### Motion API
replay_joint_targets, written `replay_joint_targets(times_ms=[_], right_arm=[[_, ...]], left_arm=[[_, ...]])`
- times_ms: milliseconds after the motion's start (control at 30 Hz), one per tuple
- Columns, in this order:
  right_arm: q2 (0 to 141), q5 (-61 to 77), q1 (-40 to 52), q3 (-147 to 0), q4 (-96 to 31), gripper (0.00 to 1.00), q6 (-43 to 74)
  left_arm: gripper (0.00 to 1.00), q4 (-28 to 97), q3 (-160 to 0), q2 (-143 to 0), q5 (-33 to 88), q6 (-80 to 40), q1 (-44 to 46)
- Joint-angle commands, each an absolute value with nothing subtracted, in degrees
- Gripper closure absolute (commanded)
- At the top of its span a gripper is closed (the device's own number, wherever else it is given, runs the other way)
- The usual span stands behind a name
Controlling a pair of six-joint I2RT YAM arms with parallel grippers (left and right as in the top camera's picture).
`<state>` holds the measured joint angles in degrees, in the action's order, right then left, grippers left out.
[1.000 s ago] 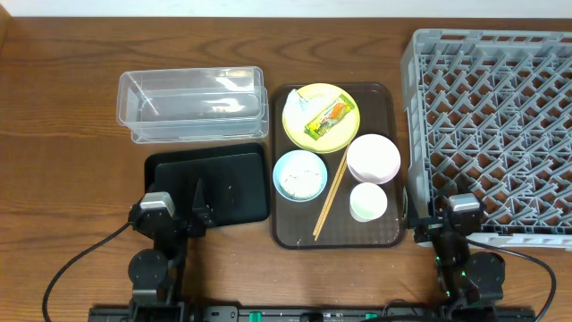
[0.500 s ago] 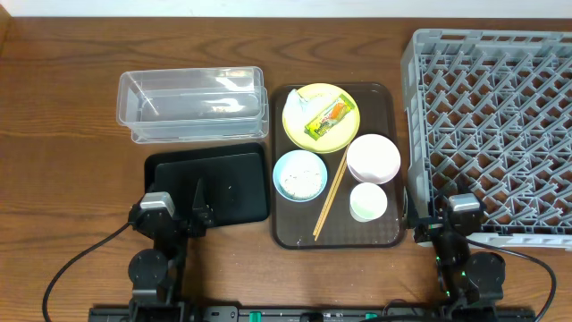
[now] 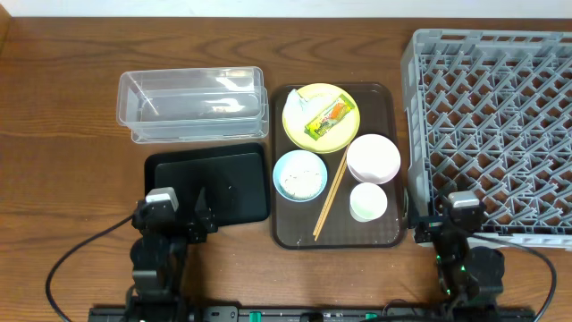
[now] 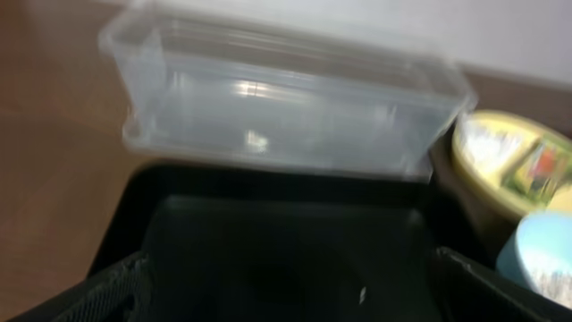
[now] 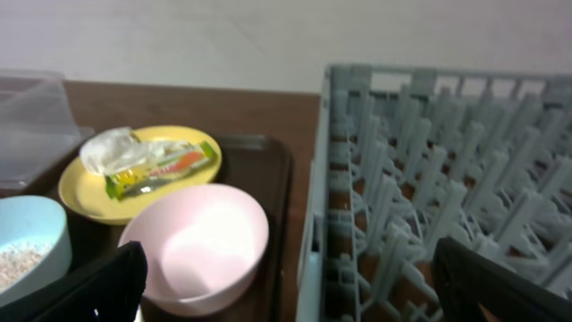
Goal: Sort waste into correct bins and load items into the dishwasher rack
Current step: 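Reach the left gripper to the yellow plate and grasp the white tissue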
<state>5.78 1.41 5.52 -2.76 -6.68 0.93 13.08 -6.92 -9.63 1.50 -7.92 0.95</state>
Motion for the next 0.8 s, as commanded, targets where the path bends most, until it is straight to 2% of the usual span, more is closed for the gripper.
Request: replay_joint_targets(times_ms=[0,167,533,767], right_arm=[[10.2,-1.4,6.0,-8.6,-7.7,0.01,2.4],[22.7,-1.7,6.0,-19.3,-13.5,0.01,3.0],[49.5,-2.1,6.0,-45.1,-35.9,0.01,2.9],[54.8,0.1,6.0,-49.0,-39.6,0.01,3.0]], left_arm=[[0.02,16.6,-15.7,-16.0,0.9,-8.6,0.7],[0.02,23.2,-27.2,-28.1,1.1,-8.6,0.7],[0.02,49.4,-53.6,-55.9,4.1,-8.6,0.7],[0.02,49.3,-55.0,-61.1,8.8,-8.7,0.7]])
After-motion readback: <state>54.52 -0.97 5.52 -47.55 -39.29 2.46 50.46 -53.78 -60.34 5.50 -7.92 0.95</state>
